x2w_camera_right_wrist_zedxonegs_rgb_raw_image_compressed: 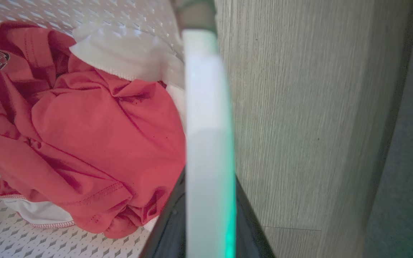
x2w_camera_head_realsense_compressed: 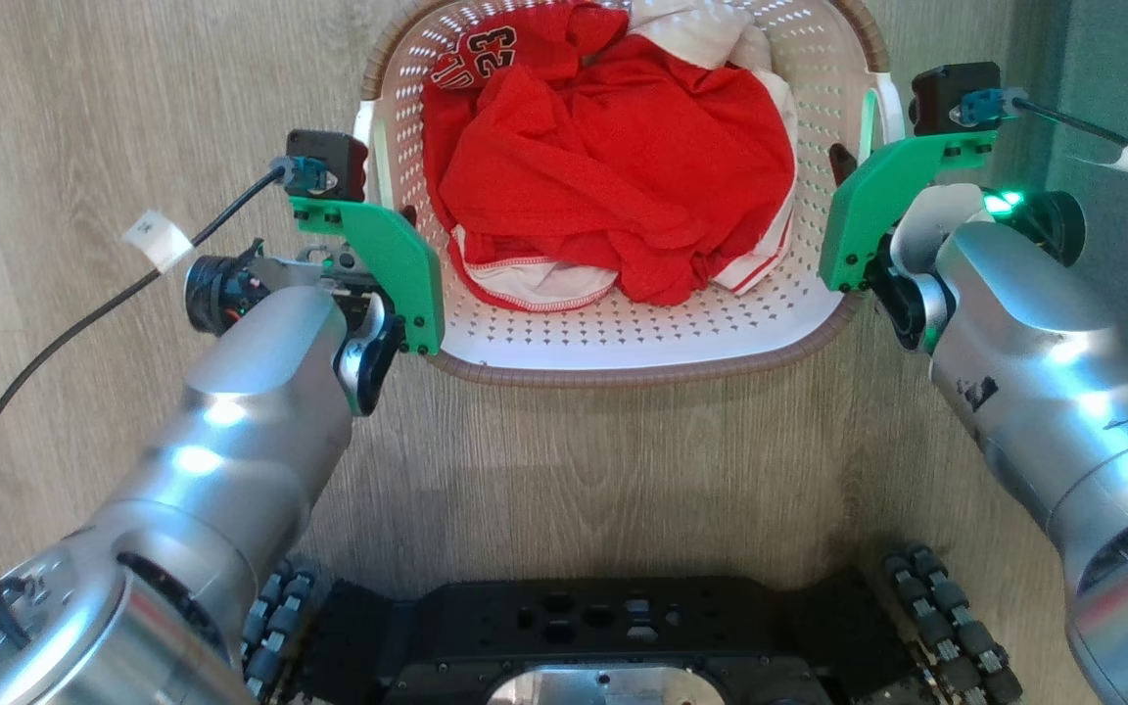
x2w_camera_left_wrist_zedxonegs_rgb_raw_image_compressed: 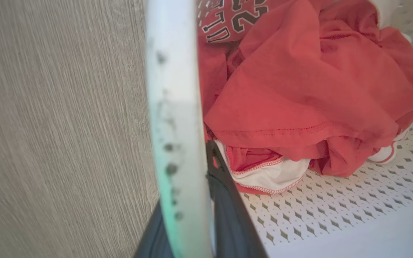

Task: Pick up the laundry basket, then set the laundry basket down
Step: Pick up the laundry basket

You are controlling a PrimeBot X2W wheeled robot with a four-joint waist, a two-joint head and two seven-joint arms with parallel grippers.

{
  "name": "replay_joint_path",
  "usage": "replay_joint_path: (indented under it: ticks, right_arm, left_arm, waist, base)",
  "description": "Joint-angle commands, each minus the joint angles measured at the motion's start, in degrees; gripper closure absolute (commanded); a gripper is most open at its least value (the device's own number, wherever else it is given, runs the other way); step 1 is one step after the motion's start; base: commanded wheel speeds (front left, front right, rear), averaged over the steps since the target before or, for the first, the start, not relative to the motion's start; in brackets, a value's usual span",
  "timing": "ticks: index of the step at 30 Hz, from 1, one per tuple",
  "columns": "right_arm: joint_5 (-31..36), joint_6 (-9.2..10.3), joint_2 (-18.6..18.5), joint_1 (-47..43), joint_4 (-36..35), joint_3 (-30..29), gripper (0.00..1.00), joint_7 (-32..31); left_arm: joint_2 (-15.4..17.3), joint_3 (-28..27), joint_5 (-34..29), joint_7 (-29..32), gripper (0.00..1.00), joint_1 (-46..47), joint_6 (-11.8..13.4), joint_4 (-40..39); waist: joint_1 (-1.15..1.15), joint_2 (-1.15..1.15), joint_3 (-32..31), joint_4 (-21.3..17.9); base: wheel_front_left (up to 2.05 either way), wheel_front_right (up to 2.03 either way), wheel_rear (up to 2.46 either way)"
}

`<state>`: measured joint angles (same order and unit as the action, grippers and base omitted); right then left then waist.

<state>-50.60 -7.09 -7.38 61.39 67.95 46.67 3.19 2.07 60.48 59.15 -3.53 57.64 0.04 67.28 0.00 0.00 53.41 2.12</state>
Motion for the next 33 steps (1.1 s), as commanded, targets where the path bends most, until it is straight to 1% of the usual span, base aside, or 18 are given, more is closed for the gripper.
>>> replay_joint_path:
  ticks: [1,7,14,15,18,22,26,28,29,33]
  right_arm:
    - [-0.2,-0.4,0.6,-1.8,-0.1,1.1,1.0,0.6]
    - [-0.8,-0.4,-0.2,-2.2,-0.2,3.4,1.0,-1.1]
    - [-1.6,-0.4,-0.8,-3.6,-0.4,7.2,1.0,-6.8]
    - [-2.4,-0.4,-0.7,-4.3,-0.8,7.9,1.0,-9.0]
    - [-4.2,-0.4,-0.9,-5.9,-1.7,9.1,1.0,-13.1]
    - [-6.2,-0.4,-1.7,-7.7,-3.1,10.9,1.0,-17.9]
    - [-8.9,-0.4,-1.7,-9.6,-4.2,12.1,1.0,-22.5]
    - [-10.0,-0.4,-1.7,-10.6,-4.5,12.8,1.0,-24.5]
    - [-10.0,-0.4,-1.7,-10.6,-4.5,12.8,1.0,-24.5]
    - [-11.6,-0.4,-1.7,-12.0,-4.7,14.0,1.0,-27.4]
  left_arm:
    - [0.8,0.0,0.1,0.0,1.0,-0.6,0.0,-1.0]
    - [0.8,2.1,1.9,0.3,1.0,-0.6,-0.1,-1.0]
    - [0.8,5.1,3.9,2.8,1.0,-1.6,-1.1,-0.9]
    - [0.8,6.0,4.3,3.5,1.0,-2.0,-1.5,-0.8]
    - [0.8,7.7,4.6,4.8,1.0,-3.1,-2.1,-0.9]
    - [0.8,9.6,4.8,7.5,1.0,-4.7,-3.1,-1.2]
    - [0.8,10.8,5.0,10.6,1.0,-6.8,-4.2,-1.1]
    - [0.8,11.2,5.4,12.6,1.0,-8.0,-4.9,-1.3]
    - [0.8,11.2,5.4,12.6,1.0,-8.0,-4.9,-1.3]
    - [0.8,11.7,6.0,15.5,1.0,-9.4,-5.8,-1.6]
  waist:
    - [0.0,0.0,0.0,0.1]
    - [0.0,0.0,-0.9,0.2]
    - [0.0,0.0,-4.2,0.2]
    - [0.0,0.0,-5.7,0.2]
    - [0.0,0.0,-8.8,0.1]
    - [0.0,0.0,-13.3,-0.1]
    - [0.0,0.0,-18.3,-0.7]
    - [0.0,0.0,-20.8,-1.0]
    - [0.0,0.0,-20.8,-1.0]
    - [0.0,0.0,-25.1,-1.0]
  base:
    - [0.0,0.0,0.0]
    - [0.0,0.0,0.0]
    - [0.0,0.0,0.0]
    - [0.0,0.0,0.0]
    - [0.0,0.0,0.0]
    - [0.0,0.0,0.0]
    - [0.0,0.0,0.0]
    - [0.0,0.0,0.0]
    - [0.0,0.0,0.0]
    - [0.0,0.0,0.0]
